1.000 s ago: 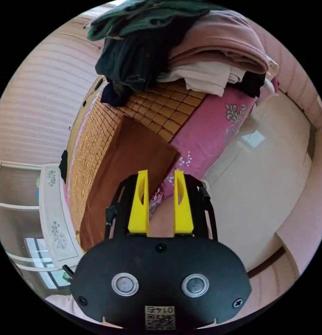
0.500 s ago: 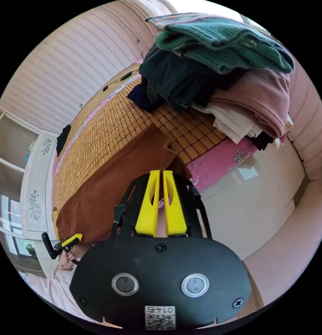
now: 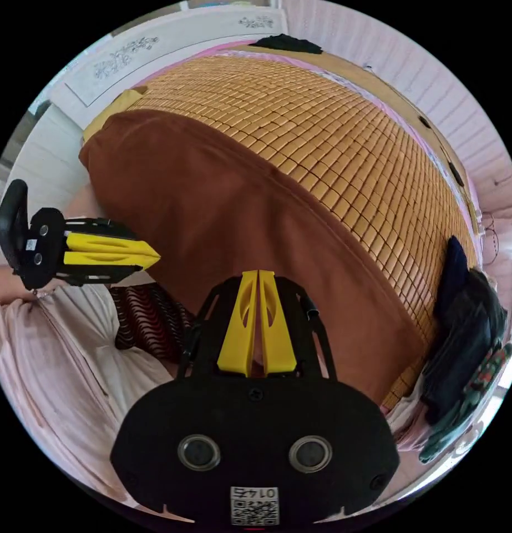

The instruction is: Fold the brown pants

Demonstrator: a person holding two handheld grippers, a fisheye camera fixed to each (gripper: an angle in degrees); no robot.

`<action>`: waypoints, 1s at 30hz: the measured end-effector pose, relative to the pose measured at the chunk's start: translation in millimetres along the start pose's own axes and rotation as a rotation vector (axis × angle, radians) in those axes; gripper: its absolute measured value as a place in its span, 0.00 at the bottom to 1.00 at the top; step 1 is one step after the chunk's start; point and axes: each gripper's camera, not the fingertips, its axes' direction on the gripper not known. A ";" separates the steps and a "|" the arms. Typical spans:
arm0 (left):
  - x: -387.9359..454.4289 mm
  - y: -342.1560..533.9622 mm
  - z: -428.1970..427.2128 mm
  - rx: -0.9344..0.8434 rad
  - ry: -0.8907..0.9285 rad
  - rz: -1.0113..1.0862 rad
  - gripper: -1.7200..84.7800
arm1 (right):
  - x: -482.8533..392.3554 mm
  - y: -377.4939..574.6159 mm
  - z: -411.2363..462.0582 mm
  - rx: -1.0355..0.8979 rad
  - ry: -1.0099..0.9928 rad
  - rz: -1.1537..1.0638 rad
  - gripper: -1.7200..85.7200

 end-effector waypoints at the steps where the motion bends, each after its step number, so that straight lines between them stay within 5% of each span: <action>1: 0.8 -7.0 14.4 -0.052 0.019 0.018 0.02 | -5.9 -17.0 2.8 -0.021 0.014 -0.031 0.02; 9: 9.1 -29.3 73.2 -0.115 -0.033 0.102 0.02 | -44.7 -179.7 39.6 -0.211 0.130 -0.187 0.01; 15: 8.2 -41.0 99.7 -0.154 0.034 0.129 0.02 | -61.1 -227.9 41.3 -0.370 0.173 -0.433 0.01; 30: 45.4 -69.2 168.3 -0.265 -0.077 0.396 0.02 | -67.6 -294.4 84.1 -0.604 0.280 -0.557 0.01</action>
